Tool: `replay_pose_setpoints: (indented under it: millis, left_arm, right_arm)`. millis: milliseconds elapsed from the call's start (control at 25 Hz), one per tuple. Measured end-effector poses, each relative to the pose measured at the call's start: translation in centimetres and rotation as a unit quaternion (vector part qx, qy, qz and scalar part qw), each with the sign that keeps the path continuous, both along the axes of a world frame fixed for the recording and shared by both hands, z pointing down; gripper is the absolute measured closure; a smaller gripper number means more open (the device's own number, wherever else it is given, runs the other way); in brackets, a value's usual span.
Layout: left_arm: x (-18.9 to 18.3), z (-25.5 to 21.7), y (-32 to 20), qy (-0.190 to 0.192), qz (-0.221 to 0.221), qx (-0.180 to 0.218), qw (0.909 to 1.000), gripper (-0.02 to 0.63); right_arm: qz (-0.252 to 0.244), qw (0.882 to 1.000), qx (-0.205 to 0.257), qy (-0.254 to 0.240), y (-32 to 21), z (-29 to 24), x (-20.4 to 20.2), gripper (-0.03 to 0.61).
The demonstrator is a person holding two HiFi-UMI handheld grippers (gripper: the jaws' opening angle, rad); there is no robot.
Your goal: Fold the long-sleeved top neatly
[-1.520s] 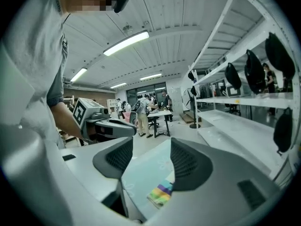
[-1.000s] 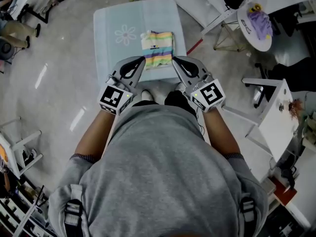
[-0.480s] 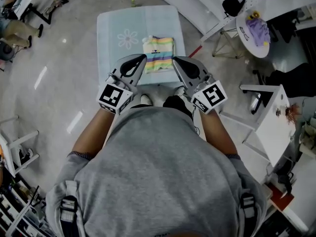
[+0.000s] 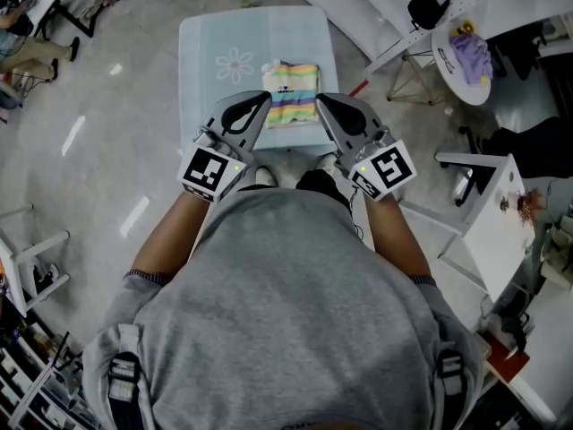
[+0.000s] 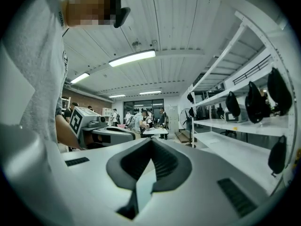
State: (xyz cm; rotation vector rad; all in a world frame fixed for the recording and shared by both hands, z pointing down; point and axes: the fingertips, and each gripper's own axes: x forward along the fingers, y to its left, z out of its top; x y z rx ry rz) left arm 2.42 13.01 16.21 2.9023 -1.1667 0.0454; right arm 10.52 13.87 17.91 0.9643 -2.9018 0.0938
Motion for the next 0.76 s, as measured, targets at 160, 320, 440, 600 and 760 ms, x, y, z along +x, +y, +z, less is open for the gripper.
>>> replay_pose_setpoints:
  millis: [160,320,440,600,760]
  left_arm:
    - [-0.15,-0.17,-0.21,0.002,-0.001,0.004,1.0,0.597]
    - [-0.46,-0.23,-0.07,0.002,-0.002,0.006,1.0,0.597]
    - [-0.6,-0.26,0.11,0.006,-0.002,0.005,1.0,0.597]
    - [-0.64,0.17,0.09,0.005,-0.002,-0.001,1.0,0.597]
    - [-0.82,0.46,0.28,0.009,-0.003,-0.006,0.9999,0.597]
  right_arm:
    - [-0.002,1.0,0.003,0.005,-0.01,-0.04,-0.29,0.571]
    - [-0.001,1.0,0.006,0.007,0.11,-0.09,-0.65,0.571]
    - [0.0,1.0,0.005,0.009,0.24,-0.03,-0.78,0.571]
    - [0.002,1.0,0.006,0.01,0.28,-0.02,-0.64,0.571]
    - [0.004,1.0,0.006,0.011,0.51,0.11,-0.68,0.571]
